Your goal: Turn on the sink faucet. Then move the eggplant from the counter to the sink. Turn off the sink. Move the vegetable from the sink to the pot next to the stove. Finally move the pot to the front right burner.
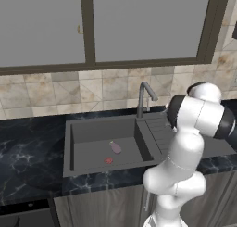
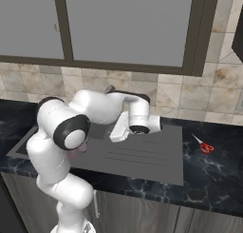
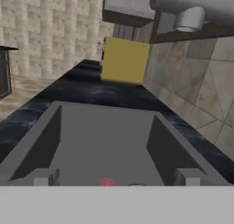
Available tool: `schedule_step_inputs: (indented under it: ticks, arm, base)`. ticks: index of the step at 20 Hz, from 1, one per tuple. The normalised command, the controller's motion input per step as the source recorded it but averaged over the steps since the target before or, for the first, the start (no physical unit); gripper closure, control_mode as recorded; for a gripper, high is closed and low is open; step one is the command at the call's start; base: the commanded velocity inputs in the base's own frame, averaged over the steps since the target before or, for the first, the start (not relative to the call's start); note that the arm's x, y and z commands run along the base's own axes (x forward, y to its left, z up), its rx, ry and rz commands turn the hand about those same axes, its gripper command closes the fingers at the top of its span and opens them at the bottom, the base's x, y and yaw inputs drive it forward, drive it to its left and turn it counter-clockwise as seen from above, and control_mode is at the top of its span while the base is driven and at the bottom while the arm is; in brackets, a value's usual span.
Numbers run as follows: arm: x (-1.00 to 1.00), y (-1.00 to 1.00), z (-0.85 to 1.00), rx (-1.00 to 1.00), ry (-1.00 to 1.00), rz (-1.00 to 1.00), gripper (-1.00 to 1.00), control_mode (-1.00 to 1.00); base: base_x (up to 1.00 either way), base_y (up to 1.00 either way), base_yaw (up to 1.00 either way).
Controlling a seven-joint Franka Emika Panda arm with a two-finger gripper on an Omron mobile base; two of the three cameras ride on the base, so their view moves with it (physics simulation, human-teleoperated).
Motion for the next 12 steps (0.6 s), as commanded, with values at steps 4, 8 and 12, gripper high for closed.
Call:
schedule_step_inputs:
  ticks: [4, 8, 12]
  arm:
    - [-0.61, 0.62, 0.09, -0.07, 0.00, -0.01, -1.00, -1.00]
    - [-0.55, 0.67, 0.27, -0.05, 0.00, 0.00, -1.00, -1.00]
    - [-0.44, 0.69, 0.43, -0.07, 0.00, -0.01, -1.00, -1.00]
  base:
    - [0.00, 0.00, 0.00]
    - [0.00, 0.00, 0.00]
    - [0.00, 0.00, 0.00]
